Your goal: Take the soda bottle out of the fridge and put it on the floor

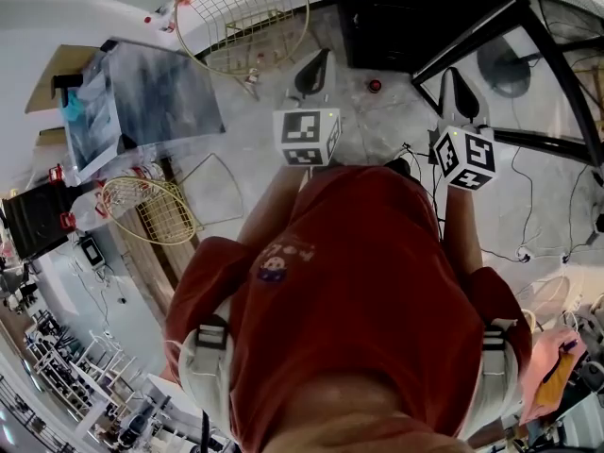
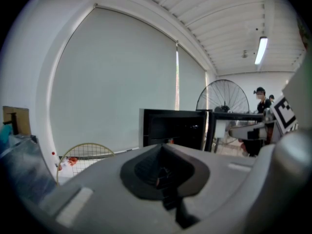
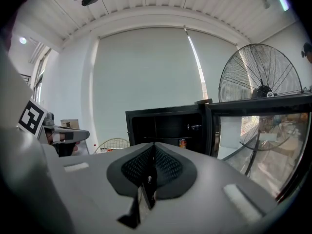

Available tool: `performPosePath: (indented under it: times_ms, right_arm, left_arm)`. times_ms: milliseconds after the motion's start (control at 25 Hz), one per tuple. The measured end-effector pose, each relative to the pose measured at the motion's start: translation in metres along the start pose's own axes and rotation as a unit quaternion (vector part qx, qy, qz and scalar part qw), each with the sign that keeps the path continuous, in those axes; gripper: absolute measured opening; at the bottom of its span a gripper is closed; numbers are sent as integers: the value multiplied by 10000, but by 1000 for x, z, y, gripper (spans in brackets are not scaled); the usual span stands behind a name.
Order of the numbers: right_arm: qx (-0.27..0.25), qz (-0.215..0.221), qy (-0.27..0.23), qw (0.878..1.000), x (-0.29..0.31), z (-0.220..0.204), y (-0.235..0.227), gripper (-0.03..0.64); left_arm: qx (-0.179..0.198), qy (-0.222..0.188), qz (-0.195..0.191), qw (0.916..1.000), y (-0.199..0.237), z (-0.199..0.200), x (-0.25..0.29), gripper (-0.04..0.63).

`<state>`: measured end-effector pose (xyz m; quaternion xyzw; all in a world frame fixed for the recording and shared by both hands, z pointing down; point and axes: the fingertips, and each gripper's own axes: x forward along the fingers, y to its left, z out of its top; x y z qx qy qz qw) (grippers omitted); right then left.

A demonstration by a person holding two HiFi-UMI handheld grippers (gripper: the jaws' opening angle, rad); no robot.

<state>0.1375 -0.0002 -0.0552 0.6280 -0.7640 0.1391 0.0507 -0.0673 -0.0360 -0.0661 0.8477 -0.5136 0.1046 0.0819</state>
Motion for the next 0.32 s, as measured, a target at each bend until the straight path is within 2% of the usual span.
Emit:
performPosePath:
  times_ms: [320]
  right_arm:
    - [37, 29, -34, 10000, -2, 0, 0, 2]
  left_arm:
    - [52, -1, -31, 10000, -3, 1, -1, -2]
